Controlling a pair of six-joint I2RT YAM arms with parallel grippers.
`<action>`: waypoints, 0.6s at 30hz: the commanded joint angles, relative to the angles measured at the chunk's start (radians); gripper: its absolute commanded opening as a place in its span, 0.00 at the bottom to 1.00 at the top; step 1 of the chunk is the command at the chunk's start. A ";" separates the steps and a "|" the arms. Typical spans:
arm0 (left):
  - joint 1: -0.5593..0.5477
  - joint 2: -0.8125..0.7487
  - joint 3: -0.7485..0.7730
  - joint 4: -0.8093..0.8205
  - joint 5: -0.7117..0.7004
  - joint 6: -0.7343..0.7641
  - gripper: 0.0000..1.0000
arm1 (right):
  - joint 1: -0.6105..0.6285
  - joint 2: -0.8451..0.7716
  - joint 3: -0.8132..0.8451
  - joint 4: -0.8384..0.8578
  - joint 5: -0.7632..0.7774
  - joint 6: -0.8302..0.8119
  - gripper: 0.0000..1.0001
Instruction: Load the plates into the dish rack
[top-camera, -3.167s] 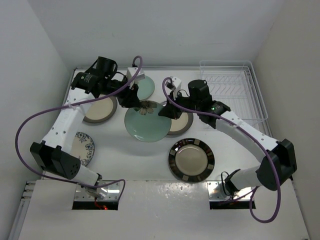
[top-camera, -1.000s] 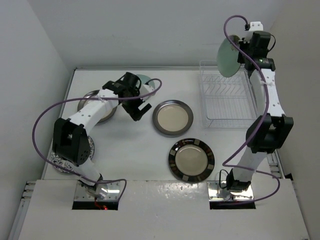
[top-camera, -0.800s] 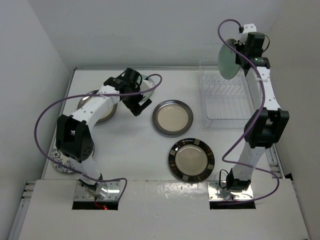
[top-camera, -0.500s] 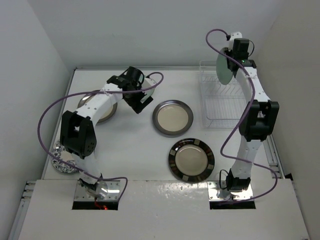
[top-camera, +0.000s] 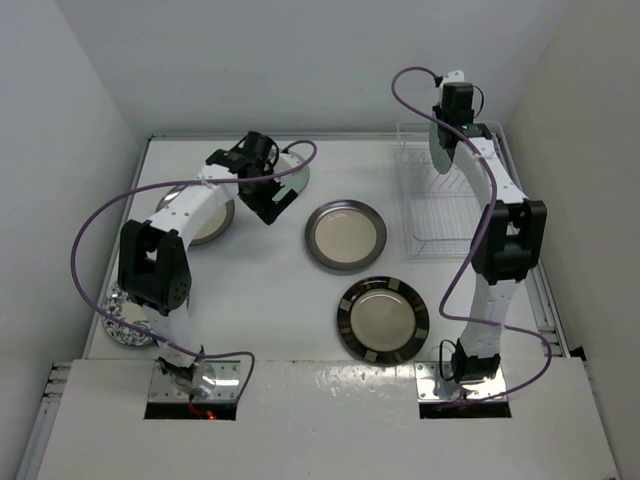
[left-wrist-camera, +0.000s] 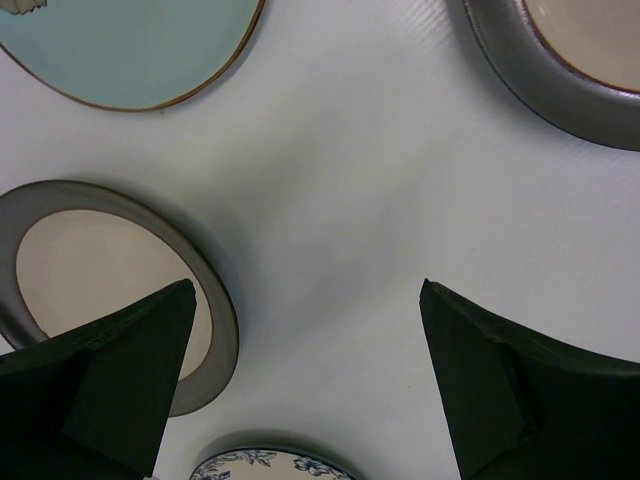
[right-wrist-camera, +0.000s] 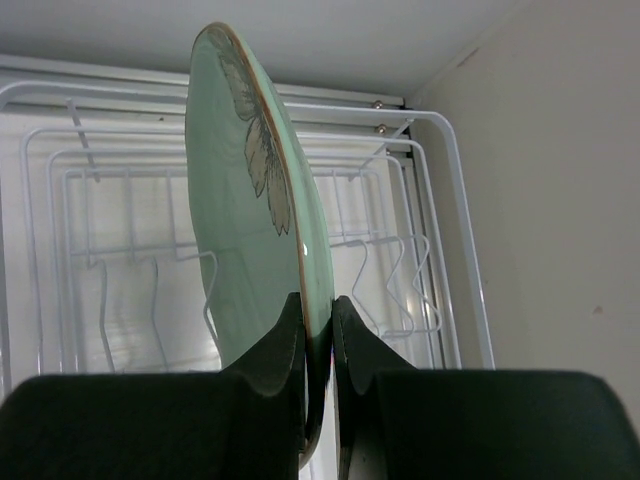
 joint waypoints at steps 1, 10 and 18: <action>0.024 -0.025 -0.003 0.015 0.014 -0.020 0.99 | 0.005 -0.119 0.047 0.183 0.076 -0.007 0.00; 0.024 -0.025 -0.003 0.015 0.024 -0.020 0.99 | 0.004 -0.183 -0.148 0.234 0.048 0.047 0.00; 0.033 -0.034 -0.012 0.015 0.033 -0.020 0.99 | 0.004 -0.206 -0.207 0.257 0.033 0.094 0.00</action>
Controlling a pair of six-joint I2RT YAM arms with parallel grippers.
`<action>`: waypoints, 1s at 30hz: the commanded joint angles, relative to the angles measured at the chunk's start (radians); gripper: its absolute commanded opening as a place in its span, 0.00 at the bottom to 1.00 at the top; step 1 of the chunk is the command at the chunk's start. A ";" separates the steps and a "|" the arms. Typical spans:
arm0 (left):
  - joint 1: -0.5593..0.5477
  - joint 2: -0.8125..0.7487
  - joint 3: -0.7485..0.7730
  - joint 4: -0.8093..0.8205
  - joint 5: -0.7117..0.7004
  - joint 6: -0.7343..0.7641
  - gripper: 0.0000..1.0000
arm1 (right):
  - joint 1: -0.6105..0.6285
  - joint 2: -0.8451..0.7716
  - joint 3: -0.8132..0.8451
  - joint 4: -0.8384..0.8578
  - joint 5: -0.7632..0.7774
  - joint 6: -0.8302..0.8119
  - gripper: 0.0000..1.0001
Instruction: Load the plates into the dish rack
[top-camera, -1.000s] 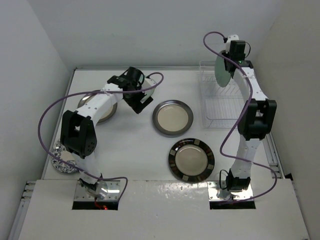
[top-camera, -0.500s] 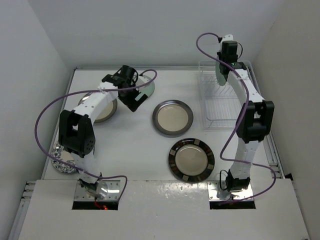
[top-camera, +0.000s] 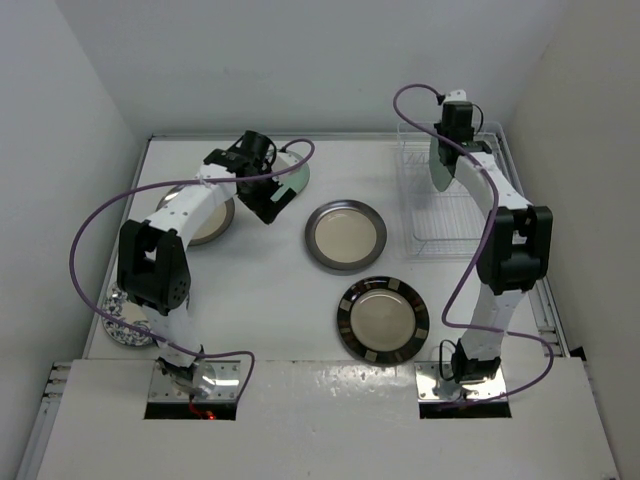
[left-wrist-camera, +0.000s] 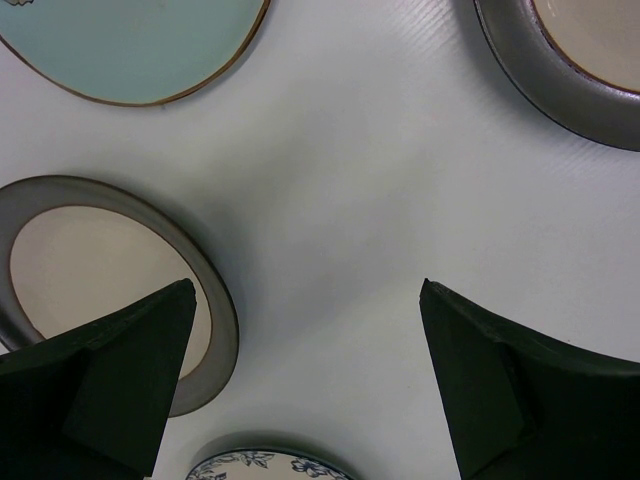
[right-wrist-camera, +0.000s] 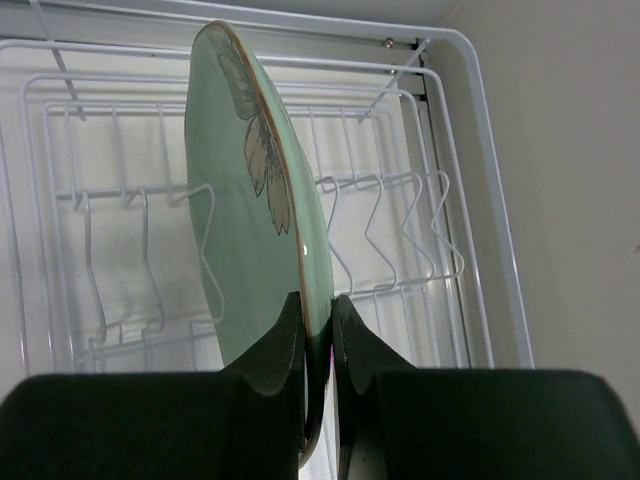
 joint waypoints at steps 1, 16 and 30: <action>0.008 -0.034 -0.009 0.012 0.017 -0.016 0.99 | 0.001 -0.103 0.011 0.183 0.007 0.053 0.00; 0.028 -0.034 -0.018 0.021 0.026 -0.016 0.99 | -0.016 -0.046 -0.012 0.251 -0.018 0.057 0.38; 0.136 0.331 0.351 0.158 0.164 -0.350 0.62 | -0.001 -0.203 -0.045 0.225 -0.053 0.024 0.77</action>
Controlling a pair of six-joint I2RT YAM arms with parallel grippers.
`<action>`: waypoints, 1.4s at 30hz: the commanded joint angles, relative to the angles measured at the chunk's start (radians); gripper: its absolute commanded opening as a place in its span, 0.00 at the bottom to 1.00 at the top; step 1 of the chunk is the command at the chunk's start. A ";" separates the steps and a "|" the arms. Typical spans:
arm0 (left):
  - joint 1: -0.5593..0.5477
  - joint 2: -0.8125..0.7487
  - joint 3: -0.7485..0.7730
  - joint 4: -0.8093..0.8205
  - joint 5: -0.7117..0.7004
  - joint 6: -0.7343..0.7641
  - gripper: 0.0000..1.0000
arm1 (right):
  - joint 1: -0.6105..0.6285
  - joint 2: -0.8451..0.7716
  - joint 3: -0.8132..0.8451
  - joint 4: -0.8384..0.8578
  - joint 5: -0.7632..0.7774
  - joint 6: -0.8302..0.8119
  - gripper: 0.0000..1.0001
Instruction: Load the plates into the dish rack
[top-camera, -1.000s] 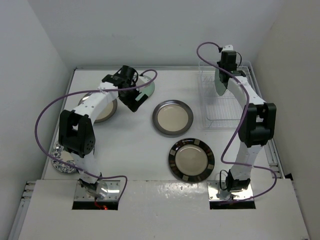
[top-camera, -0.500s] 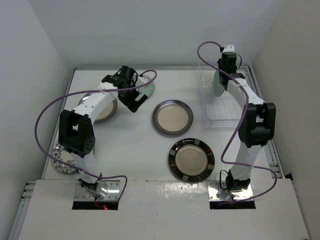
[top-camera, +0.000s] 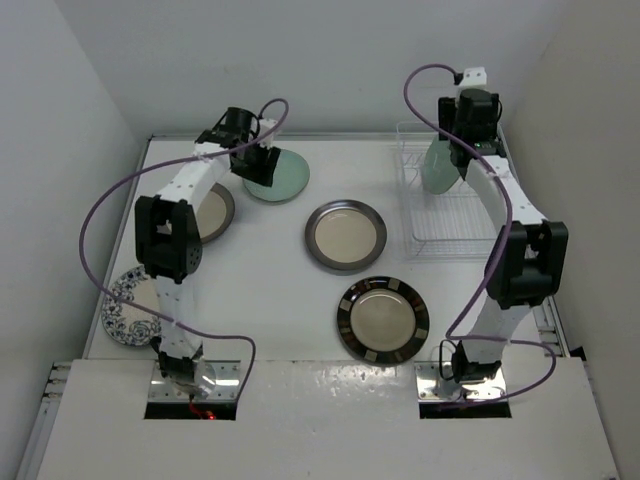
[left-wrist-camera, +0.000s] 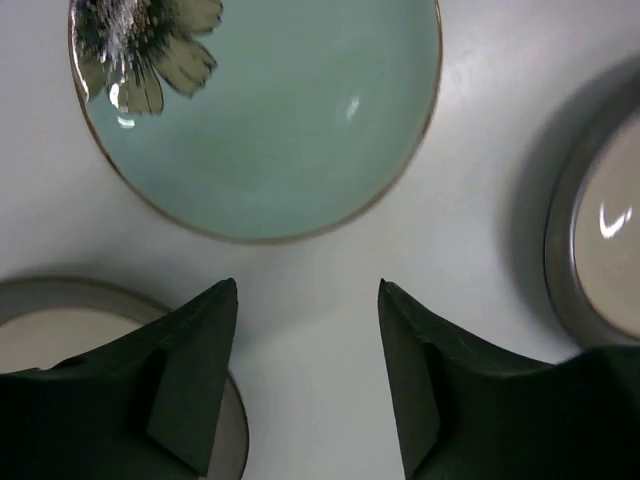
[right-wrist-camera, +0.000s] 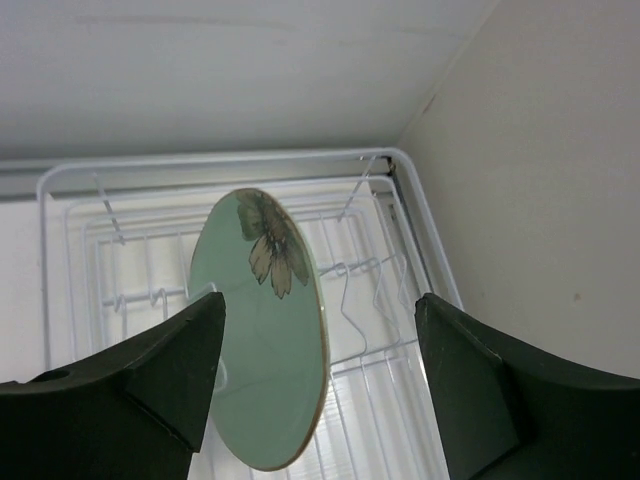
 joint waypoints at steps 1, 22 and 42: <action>0.009 0.117 0.116 0.059 -0.004 -0.168 0.65 | 0.019 -0.098 0.002 0.044 -0.020 -0.008 0.77; 0.065 0.176 -0.086 0.298 -0.057 -0.610 0.87 | 0.126 -0.322 -0.211 0.035 -0.005 -0.028 0.79; 0.132 0.388 0.036 0.341 0.148 -0.656 0.02 | 0.225 -0.239 -0.119 0.076 0.029 -0.183 0.81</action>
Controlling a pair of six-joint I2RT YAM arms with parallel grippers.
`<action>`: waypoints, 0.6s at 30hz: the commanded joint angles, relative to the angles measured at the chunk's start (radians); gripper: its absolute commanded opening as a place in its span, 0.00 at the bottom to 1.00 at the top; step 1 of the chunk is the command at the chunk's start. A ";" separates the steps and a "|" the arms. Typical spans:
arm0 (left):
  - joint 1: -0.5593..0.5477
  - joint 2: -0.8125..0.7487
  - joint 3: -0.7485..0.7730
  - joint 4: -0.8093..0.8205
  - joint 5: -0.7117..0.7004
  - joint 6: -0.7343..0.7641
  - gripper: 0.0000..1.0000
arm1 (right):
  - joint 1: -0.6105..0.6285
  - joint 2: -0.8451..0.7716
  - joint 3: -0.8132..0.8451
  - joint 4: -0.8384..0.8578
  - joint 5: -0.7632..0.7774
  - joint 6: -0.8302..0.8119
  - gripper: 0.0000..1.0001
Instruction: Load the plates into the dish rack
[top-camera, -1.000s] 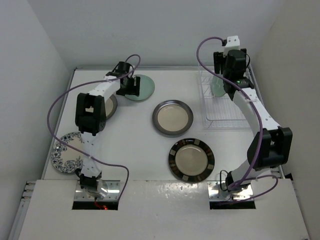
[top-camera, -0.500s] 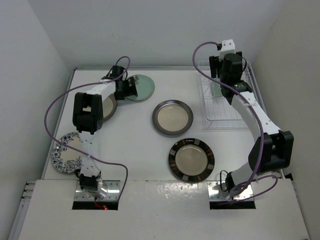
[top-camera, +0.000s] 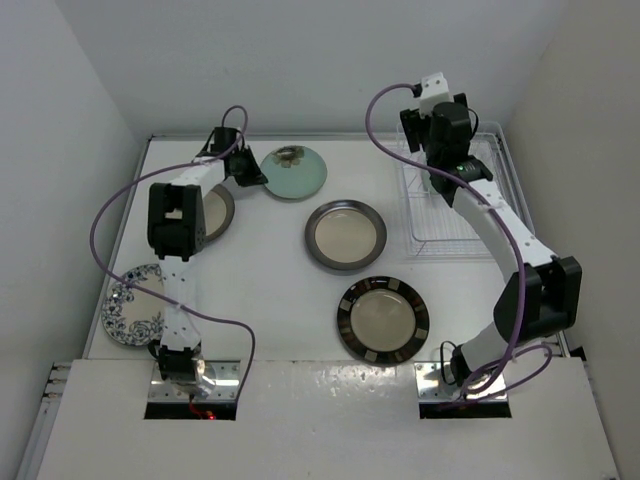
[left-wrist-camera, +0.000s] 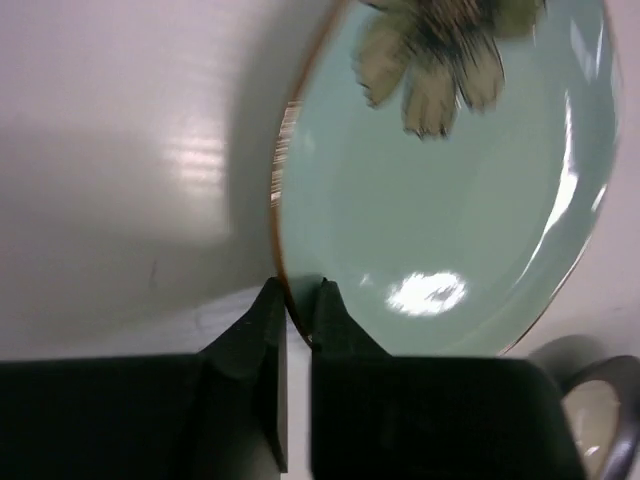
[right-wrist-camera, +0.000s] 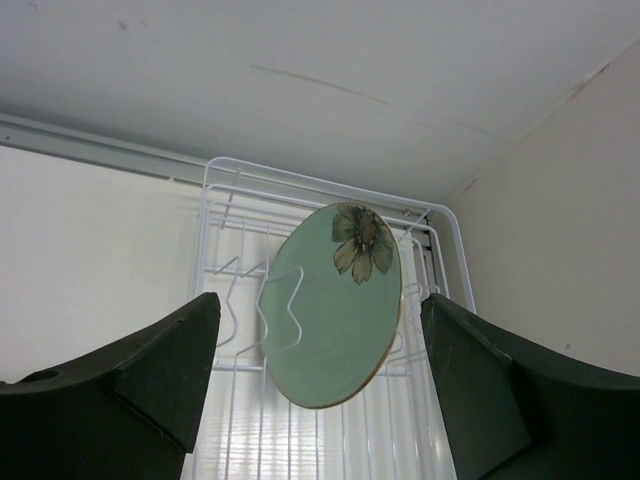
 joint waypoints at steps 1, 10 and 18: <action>0.009 0.067 0.010 -0.035 0.062 0.002 0.00 | 0.021 0.026 0.068 0.048 0.035 -0.049 0.81; 0.038 -0.017 0.168 0.010 0.203 0.067 0.00 | 0.038 0.058 0.130 -0.101 -0.144 0.049 0.81; 0.038 -0.129 0.303 0.019 0.393 0.117 0.00 | 0.038 0.220 0.299 -0.371 -0.600 0.235 0.89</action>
